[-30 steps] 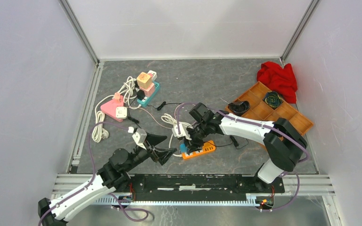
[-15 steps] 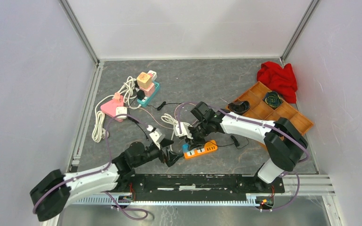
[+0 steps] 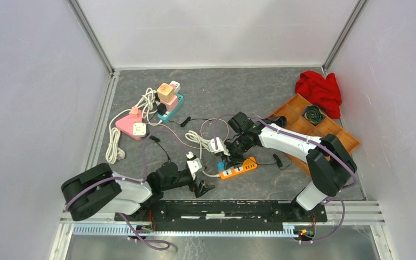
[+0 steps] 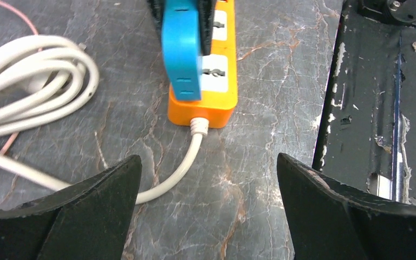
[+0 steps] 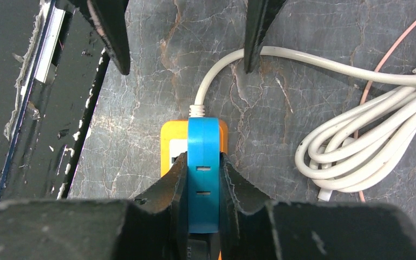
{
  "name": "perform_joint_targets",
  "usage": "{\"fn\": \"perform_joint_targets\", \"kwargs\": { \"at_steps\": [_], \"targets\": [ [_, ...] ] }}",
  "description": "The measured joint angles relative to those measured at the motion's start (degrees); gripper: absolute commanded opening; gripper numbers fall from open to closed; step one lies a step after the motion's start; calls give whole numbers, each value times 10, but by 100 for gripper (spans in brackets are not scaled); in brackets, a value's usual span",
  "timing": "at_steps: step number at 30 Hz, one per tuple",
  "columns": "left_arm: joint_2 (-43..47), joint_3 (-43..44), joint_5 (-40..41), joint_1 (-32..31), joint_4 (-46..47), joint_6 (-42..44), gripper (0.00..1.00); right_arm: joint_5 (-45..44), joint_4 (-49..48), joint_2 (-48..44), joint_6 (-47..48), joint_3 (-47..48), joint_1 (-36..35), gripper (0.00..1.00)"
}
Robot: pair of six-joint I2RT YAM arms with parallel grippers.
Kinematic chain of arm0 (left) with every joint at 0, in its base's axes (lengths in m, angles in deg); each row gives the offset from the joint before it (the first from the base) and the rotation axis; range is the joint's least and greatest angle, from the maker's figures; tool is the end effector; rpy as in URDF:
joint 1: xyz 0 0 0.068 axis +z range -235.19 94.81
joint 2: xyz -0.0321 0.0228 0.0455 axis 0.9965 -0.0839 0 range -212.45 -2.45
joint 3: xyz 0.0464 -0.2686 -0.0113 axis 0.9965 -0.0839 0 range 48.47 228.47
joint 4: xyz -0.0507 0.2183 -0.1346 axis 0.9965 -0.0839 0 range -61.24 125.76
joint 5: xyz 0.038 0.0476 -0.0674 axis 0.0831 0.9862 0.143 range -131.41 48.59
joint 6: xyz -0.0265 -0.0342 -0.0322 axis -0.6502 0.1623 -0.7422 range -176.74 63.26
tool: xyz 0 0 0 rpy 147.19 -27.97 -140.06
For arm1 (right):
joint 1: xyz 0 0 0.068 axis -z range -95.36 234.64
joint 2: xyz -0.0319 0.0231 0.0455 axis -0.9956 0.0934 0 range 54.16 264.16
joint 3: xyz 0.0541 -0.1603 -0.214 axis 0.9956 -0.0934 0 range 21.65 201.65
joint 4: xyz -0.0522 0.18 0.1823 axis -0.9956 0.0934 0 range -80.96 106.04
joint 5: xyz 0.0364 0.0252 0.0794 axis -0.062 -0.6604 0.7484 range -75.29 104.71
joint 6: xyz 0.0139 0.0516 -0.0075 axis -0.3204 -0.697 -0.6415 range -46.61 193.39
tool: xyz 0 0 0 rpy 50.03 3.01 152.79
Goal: Pull the plug off the socket
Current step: Remove the plug from the socket.
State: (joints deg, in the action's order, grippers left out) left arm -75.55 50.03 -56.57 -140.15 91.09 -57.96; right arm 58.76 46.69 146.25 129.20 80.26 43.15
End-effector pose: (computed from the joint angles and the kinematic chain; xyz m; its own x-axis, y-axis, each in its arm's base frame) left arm 0.0968 -0.1541 0.1224 -0.1800 0.2211 -0.9585 0.9308 0.3534 -0.0933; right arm 0.2078 0.2168 0.1980 0.1349 -0.6744 -0.7260 -0.9485 -0.2998 0.1023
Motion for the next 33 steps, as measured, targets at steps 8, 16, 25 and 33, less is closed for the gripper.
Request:
{"fn": "perform_joint_targets", "kwargs": {
  "at_steps": [8,16,25,33],
  "targets": [
    [-93,32,32,-44,86,48,100,23,5,-3,0,0,15,0],
    [-193,45,76,-48,186,70,95,43,7,-7,0,0,23,0],
    [-310,49,86,-49,284,67,87,51,7,-6,0,0,24,0],
    [-353,64,75,-50,322,51,82,52,6,-3,0,0,24,0]
  ]
}}
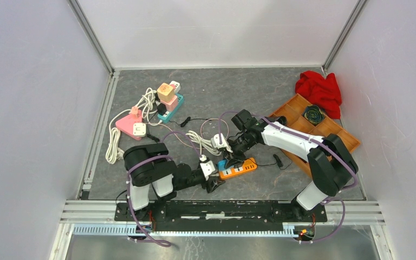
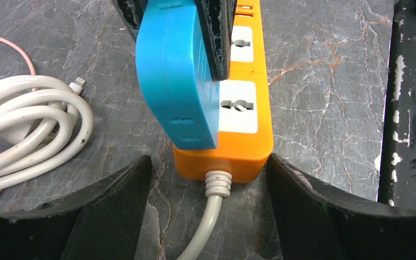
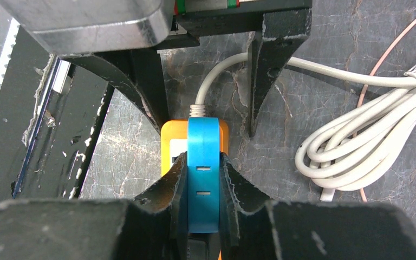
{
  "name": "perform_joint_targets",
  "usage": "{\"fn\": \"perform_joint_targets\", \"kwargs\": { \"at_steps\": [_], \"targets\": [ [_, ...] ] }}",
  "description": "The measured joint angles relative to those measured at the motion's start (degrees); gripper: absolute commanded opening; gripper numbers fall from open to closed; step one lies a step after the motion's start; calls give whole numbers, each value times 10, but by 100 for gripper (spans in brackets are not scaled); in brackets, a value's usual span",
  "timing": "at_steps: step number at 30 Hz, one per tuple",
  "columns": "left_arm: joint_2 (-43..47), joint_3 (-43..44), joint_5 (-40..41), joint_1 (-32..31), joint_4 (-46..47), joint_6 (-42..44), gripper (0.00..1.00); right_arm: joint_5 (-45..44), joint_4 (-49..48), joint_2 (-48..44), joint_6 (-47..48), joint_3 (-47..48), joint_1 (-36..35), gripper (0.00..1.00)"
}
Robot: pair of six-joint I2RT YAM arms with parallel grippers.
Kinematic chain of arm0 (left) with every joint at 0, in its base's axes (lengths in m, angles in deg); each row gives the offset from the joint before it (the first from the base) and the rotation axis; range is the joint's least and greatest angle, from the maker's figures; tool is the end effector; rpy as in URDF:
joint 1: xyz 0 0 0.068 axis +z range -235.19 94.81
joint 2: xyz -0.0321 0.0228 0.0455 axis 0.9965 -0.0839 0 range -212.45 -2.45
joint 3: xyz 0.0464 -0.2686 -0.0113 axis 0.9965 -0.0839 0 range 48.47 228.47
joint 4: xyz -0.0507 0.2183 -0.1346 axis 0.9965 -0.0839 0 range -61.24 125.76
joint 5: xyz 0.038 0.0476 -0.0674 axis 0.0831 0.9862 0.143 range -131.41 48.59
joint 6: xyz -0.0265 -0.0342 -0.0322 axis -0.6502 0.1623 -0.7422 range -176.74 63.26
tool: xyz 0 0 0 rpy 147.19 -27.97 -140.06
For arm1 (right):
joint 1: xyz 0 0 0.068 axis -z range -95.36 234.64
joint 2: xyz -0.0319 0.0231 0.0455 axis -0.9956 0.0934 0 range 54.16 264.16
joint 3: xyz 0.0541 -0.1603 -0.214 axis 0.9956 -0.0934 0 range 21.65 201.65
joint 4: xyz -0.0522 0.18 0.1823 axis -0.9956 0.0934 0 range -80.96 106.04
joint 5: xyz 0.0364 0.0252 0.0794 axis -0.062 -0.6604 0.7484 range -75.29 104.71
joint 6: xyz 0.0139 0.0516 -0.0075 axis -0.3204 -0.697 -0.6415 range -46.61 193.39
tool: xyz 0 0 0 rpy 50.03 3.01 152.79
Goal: Pull the plug off the socket
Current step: Remove the plug from the socket.
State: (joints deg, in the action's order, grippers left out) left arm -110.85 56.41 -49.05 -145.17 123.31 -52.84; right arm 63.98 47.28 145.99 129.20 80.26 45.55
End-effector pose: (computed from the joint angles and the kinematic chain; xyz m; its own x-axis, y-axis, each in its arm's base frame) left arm 0.1082 -0.1965 0.0878 -0.0486 0.2191 -0.9745 0.9284 0.3696 0.0368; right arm 0.2136 0.2083 0.2012 0.0815 -0.6292 -0.7730 -0.9450 -0.2953 0.1408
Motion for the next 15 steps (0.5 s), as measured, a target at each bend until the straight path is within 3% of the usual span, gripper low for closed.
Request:
{"fn": "perform_joint_targets", "kwargs": {
  "at_steps": [15],
  "targets": [
    [-10,17,-13,-7,-2,-3,74,5,0,2,0,0,1,0]
  ]
}}
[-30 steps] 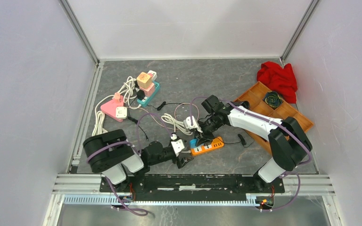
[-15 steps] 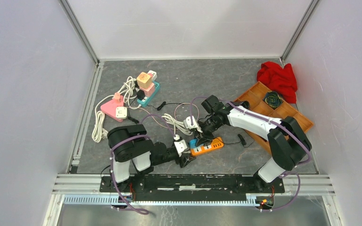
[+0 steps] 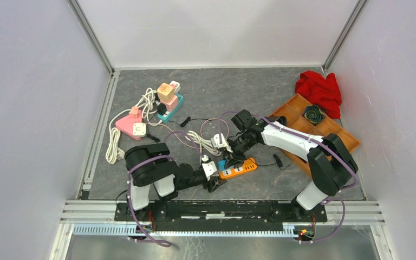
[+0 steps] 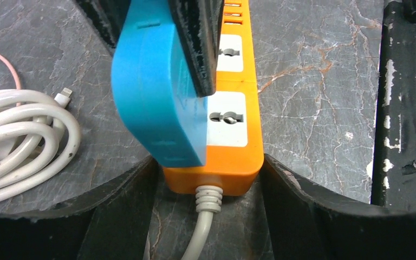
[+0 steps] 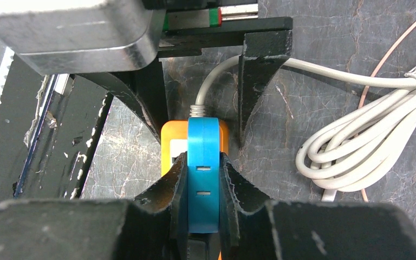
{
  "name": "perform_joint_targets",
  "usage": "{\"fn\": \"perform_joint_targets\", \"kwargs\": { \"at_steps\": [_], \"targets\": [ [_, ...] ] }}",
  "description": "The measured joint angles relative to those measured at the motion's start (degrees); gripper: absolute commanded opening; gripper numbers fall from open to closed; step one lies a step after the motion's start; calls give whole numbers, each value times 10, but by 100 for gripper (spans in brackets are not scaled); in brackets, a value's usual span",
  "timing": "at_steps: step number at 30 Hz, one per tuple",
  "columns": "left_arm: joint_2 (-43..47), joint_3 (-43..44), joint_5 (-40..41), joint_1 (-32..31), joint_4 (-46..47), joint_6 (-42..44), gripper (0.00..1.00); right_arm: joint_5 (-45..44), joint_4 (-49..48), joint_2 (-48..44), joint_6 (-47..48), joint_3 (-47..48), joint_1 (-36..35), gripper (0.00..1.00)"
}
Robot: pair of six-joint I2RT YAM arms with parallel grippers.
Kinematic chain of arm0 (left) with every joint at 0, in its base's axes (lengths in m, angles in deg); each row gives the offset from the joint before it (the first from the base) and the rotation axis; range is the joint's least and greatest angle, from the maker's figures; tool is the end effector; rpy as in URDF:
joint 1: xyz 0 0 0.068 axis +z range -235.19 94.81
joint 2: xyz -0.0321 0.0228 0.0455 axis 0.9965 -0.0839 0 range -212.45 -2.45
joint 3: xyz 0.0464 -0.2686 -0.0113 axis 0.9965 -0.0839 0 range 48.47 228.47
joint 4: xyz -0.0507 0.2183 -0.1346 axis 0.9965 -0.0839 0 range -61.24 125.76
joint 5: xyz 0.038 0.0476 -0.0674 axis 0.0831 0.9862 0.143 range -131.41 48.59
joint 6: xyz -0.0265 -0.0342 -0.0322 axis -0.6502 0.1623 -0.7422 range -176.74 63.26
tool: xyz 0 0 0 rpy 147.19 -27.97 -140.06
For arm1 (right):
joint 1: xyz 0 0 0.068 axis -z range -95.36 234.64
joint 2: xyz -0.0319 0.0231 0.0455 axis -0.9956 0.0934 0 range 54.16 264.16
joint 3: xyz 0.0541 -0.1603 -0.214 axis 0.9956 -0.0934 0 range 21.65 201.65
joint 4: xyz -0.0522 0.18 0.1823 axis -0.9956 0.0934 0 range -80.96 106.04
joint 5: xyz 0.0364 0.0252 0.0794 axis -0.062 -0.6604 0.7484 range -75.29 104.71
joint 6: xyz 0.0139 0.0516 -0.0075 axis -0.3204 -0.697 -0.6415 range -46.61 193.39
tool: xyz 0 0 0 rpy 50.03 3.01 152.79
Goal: Pull the plug off the socket
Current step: Remove the plug from the socket.
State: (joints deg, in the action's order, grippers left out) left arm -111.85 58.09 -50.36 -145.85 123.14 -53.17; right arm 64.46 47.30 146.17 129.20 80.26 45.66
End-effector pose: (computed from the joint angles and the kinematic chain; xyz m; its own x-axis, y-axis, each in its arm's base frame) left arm 0.1088 -0.2047 0.0874 -0.0466 0.2087 -0.9769 0.9403 0.3393 0.0276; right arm 0.2140 0.2082 0.2005 0.0759 -0.6261 -0.7761 -0.9436 -0.2966 0.1469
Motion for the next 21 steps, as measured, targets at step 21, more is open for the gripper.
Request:
{"fn": "perform_joint_targets", "kwargs": {
  "at_steps": [21],
  "targets": [
    [1,5,-1,-12,-3,-12,69,11,3,7,8,0,1,0]
  ]
}}
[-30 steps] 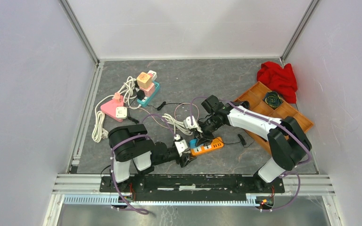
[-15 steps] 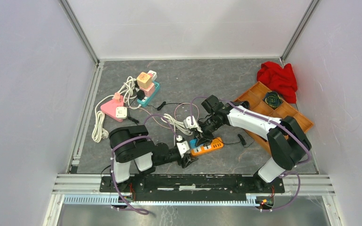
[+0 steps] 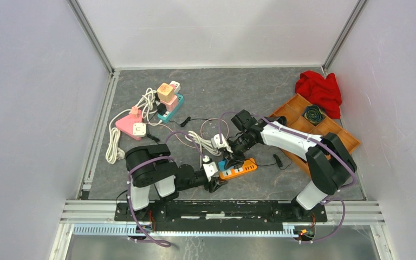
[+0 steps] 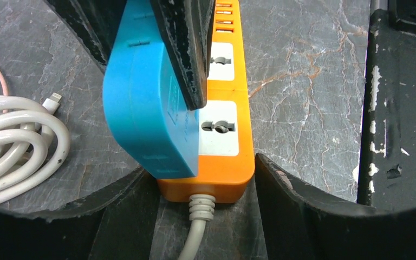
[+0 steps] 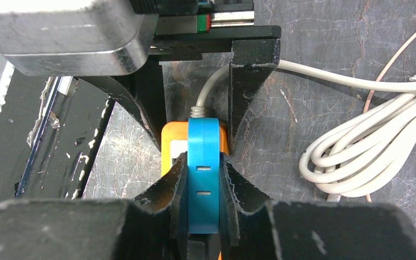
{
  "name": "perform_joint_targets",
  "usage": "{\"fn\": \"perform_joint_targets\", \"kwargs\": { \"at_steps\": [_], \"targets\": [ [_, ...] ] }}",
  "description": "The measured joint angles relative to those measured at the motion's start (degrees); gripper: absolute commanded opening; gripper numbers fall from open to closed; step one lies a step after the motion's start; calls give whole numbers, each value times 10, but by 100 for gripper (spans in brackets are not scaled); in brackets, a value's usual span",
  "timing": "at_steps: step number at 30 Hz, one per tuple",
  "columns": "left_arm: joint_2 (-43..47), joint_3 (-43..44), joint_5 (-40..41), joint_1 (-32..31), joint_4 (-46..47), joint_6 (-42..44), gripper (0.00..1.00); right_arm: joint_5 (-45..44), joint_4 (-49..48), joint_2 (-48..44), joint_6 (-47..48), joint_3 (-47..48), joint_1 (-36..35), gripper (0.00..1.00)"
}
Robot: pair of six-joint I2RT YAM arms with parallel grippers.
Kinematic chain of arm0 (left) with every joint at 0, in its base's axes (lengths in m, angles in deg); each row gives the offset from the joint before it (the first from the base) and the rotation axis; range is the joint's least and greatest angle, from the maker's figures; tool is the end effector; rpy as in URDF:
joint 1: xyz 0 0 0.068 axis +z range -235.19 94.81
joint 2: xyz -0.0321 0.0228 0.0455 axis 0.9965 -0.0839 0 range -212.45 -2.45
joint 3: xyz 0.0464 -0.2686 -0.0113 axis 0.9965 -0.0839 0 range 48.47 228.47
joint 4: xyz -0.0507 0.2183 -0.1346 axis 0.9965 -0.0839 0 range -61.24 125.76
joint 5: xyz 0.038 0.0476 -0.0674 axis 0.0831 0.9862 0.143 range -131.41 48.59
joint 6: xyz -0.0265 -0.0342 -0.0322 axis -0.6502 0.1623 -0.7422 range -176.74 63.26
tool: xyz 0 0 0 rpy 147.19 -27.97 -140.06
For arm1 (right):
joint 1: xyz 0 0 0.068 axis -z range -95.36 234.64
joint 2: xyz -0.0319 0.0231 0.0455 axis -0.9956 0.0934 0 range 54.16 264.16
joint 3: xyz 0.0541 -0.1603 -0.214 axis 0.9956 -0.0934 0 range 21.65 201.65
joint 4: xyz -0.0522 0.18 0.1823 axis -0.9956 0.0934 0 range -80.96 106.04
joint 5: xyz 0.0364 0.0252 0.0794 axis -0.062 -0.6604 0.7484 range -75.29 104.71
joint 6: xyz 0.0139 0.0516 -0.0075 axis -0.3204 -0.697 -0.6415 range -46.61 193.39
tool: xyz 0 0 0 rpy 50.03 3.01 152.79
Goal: Pull the plug off the socket
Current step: Remove the plug from the socket.
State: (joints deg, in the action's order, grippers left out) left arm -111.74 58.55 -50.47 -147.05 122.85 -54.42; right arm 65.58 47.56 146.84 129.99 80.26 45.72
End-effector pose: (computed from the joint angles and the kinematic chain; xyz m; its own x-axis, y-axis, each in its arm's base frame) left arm 0.1054 -0.2088 0.0883 -0.0606 0.1983 -0.9783 0.9466 0.3222 0.0067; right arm 0.2143 0.2085 0.1976 0.0730 -0.6182 -0.7826 -0.9374 -0.3105 0.1578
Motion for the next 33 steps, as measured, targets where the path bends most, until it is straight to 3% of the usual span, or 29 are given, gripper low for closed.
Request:
{"fn": "perform_joint_targets", "kwargs": {
  "at_steps": [7,10,14,19,33],
  "targets": [
    [14,3,-1,0,0,-8,65,8,2,0,6,0,1,0],
    [14,5,0,0,-1,-10,54,10,3,0,7,0,1,0],
    [9,9,-1,0,0,-14,26,10,8,0,8,0,4,0],
    [-1,12,-1,0,6,-14,3,8,16,0,19,0,5,0],
    [-8,12,6,-3,12,-17,2,10,32,-2,63,0,4,0]
  ]
}}
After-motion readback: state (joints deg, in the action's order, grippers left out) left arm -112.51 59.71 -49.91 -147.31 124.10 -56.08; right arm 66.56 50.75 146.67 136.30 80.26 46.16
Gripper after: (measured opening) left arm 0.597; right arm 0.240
